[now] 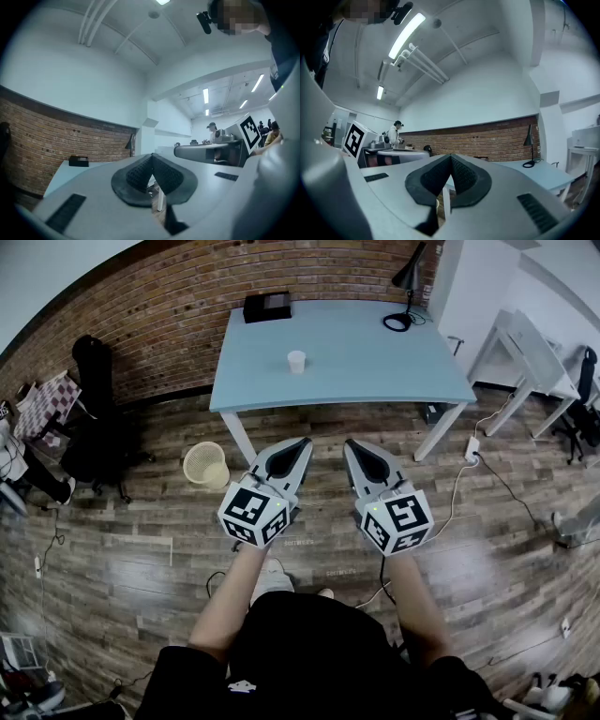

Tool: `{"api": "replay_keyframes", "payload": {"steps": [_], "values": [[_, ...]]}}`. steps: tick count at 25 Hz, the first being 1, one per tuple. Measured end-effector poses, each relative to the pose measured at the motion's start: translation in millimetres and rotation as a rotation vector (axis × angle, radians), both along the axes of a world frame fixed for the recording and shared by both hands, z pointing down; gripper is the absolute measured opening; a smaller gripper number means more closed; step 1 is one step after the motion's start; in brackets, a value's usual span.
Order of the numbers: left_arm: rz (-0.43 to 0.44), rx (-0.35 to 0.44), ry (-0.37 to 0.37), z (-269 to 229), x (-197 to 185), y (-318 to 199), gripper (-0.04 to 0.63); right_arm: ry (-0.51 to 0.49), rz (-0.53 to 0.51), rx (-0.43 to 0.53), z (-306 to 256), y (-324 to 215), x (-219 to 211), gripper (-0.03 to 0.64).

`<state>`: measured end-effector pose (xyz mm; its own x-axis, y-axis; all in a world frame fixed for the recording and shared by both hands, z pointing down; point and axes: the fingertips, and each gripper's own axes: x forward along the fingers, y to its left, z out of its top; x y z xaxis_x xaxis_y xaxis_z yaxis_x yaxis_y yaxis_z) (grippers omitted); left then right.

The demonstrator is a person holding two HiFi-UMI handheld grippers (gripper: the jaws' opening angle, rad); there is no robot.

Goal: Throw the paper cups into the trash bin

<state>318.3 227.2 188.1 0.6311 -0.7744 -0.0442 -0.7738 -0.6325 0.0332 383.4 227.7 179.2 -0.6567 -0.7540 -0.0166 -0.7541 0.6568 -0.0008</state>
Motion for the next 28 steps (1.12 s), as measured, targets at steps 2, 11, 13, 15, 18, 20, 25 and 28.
{"api": "replay_keyframes", "payload": {"steps": [2, 11, 13, 15, 18, 20, 25, 28], "values": [[-0.004, 0.002, 0.004, -0.7, 0.8, 2.4, 0.009, -0.003, -0.003, 0.002, -0.1, 2.7, 1.2, 0.003], [-0.034, 0.007, 0.009, -2.1, 6.1, 14.3, 0.009, -0.032, -0.012, 0.004, 0.4, 10.2, 10.3, 0.003], [-0.042, 0.003, 0.008, -1.5, 2.8, 13.3, 0.009, -0.032, -0.012, -0.001, 1.8, 8.1, 8.4, 0.003], [-0.048, -0.002, 0.009, -0.3, -0.8, 11.8, 0.009, -0.031, -0.014, -0.004, 3.6, 7.0, 5.7, 0.003], [-0.054, -0.004, 0.012, 0.3, -3.9, 6.2, 0.009, -0.03, -0.019, -0.01, 6.1, 1.1, 2.7, 0.003], [-0.054, -0.007, 0.012, 1.5, -5.0, 0.7, 0.009, -0.029, -0.018, -0.014, 7.3, -4.6, 1.3, 0.003], [-0.049, -0.009, 0.023, 6.2, -9.4, -21.0, 0.009, -0.021, -0.007, -0.017, 12.6, -25.0, -1.6, 0.003], [-0.05, -0.017, 0.035, 8.8, -12.9, -38.1, 0.009, -0.013, -0.001, -0.031, 16.8, -39.8, -3.6, 0.003]]}}
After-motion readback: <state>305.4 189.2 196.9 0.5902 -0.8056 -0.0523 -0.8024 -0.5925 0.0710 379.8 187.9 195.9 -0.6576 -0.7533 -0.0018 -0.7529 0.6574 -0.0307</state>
